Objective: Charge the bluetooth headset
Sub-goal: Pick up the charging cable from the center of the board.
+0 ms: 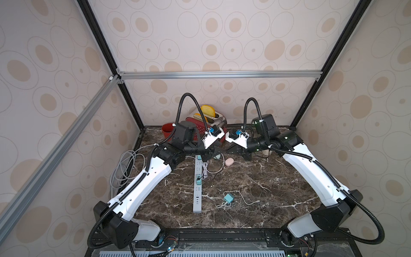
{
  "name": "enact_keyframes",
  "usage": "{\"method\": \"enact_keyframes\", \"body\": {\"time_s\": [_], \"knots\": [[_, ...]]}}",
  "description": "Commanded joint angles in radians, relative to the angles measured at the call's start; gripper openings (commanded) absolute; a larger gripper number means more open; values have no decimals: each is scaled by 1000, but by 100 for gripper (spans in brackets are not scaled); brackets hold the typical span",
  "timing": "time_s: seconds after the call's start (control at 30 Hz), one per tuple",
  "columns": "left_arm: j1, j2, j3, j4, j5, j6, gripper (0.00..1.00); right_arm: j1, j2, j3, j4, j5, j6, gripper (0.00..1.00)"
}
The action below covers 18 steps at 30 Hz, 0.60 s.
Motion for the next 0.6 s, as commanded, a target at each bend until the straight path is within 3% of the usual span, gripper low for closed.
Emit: {"method": "enact_keyframes", "body": {"time_s": [0.0, 0.17, 0.43, 0.5, 0.57], "knots": [[6, 14, 46, -10, 55, 3, 34, 0, -21, -11, -4, -47, -33, 1], [7, 29, 52, 5, 81, -12, 28, 1, -19, -15, 0, -55, -36, 1], [7, 40, 63, -20, 98, -2, 1, -2, -17, -29, 21, -49, -31, 2], [9, 35, 57, -30, 86, 3, 0, -4, -22, -35, 32, -43, -25, 11], [23, 17, 33, 0, 46, -38, 0, -13, -25, -42, 49, -31, 6, 38]]}}
